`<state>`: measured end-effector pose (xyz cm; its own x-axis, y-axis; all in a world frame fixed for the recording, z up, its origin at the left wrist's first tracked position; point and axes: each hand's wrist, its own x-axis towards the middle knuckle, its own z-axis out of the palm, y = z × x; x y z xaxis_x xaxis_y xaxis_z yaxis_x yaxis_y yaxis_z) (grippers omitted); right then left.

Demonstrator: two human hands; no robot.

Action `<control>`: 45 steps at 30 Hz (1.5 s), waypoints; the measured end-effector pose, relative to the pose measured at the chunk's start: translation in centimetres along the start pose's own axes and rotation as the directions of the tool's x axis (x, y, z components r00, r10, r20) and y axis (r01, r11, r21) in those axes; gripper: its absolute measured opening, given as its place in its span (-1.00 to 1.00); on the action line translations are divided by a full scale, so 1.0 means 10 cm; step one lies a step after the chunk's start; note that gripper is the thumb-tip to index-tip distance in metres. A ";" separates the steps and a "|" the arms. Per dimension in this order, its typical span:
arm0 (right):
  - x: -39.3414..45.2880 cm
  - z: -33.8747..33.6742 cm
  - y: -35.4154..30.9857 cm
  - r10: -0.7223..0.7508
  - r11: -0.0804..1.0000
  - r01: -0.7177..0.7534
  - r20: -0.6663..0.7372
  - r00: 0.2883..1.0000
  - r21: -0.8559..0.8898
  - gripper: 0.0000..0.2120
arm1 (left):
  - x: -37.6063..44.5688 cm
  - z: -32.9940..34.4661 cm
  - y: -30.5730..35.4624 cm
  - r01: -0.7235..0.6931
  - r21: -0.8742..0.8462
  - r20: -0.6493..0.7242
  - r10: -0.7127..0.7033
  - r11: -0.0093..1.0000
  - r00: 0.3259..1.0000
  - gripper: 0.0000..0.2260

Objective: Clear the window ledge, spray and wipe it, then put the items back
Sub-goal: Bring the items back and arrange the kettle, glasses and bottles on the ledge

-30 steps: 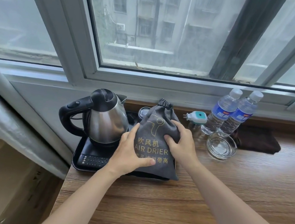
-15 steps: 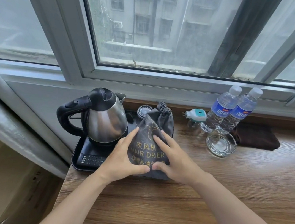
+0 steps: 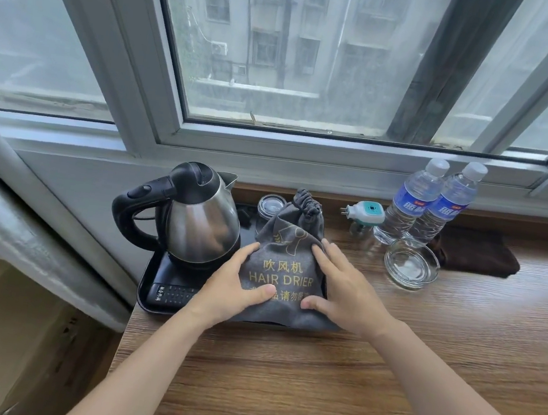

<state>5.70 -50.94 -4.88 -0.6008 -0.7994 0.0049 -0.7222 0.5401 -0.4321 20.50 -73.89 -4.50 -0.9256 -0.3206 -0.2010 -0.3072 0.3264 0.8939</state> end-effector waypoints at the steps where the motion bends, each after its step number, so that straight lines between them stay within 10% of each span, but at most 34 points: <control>1: -0.02 -0.02 0.00 0.010 0.999 -0.009 -0.013 1.000 0.041 0.08 | 0.00 -0.02 -0.02 -0.003 0.023 -0.002 0.003 1.000 1.000 -0.13; 12: -0.07 0.06 -0.30 -0.164 0.981 0.165 -0.020 0.986 0.104 0.21 | 0.07 -0.13 0.15 -0.254 0.389 0.203 0.187 0.886 0.961 -0.09; 18: 0.28 -0.11 -0.38 0.203 0.943 -0.055 -0.434 0.878 0.329 -0.48 | 0.13 -0.15 0.22 -0.265 0.364 0.292 0.161 0.893 0.943 -0.19; 23: 0.83 -0.46 -0.52 0.355 0.931 -0.313 -0.281 0.892 0.186 -0.35 | 0.12 -0.14 0.18 -0.244 0.318 0.267 0.160 0.916 0.950 -0.21; 28: 1.10 -0.58 -0.58 0.272 0.961 -0.276 -0.174 0.946 0.001 -0.70 | 0.10 -0.13 0.15 -0.242 0.296 0.246 0.171 0.924 0.954 -0.20; 34: 1.32 -0.75 -0.66 0.115 0.980 -0.094 -0.113 0.987 0.176 -0.80 | 0.05 -0.14 0.08 -0.235 0.311 0.226 0.168 0.921 0.960 -0.21; 45: 1.38 -0.68 -0.51 0.272 0.909 -0.189 -0.187 0.944 0.371 -0.50 | 0.00 -0.12 0.10 -0.236 0.368 0.209 0.167 0.899 0.964 -0.08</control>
<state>-1.26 -62.95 3.55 -0.8279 -0.5581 0.0560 -0.4160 0.5441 -0.7286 20.50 -74.63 -3.14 -0.9894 -0.0687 -0.1276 -0.1391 0.6966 0.7038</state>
